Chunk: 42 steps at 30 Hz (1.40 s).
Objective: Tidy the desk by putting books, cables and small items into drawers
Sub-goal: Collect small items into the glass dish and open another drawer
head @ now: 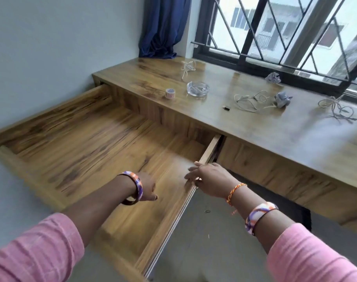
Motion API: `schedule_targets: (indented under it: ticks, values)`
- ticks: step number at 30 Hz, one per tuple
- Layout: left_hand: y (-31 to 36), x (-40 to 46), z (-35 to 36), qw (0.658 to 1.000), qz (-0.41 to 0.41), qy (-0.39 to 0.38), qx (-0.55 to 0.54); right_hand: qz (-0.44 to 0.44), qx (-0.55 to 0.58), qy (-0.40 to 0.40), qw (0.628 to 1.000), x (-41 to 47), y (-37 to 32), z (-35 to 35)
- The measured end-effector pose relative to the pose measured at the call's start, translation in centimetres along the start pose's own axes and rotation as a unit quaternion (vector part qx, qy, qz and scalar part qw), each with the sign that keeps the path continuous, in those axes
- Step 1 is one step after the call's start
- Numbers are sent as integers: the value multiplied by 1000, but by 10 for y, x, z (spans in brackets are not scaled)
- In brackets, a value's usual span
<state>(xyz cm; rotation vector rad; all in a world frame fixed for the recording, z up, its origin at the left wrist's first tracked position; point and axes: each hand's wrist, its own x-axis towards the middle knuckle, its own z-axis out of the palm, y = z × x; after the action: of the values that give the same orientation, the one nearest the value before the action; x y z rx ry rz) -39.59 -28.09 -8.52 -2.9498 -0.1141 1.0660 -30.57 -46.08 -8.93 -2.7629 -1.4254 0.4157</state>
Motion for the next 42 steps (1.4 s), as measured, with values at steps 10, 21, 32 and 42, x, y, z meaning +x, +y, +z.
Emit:
schedule_targets:
  ticks: [10,21,32,42]
  values:
    - [62,80,-72,973,-21,-13,-230,-144,-49,3,988,56,115,-19]
    - [18,157,-162,928,-38,88,-360,-143,257,91,951,127,174,-63]
    - [-12,306,-273,689,-191,309,-627,68,350,149,922,244,265,-120]
    - [0,253,-240,701,-193,381,-571,125,435,126,883,259,243,-116]
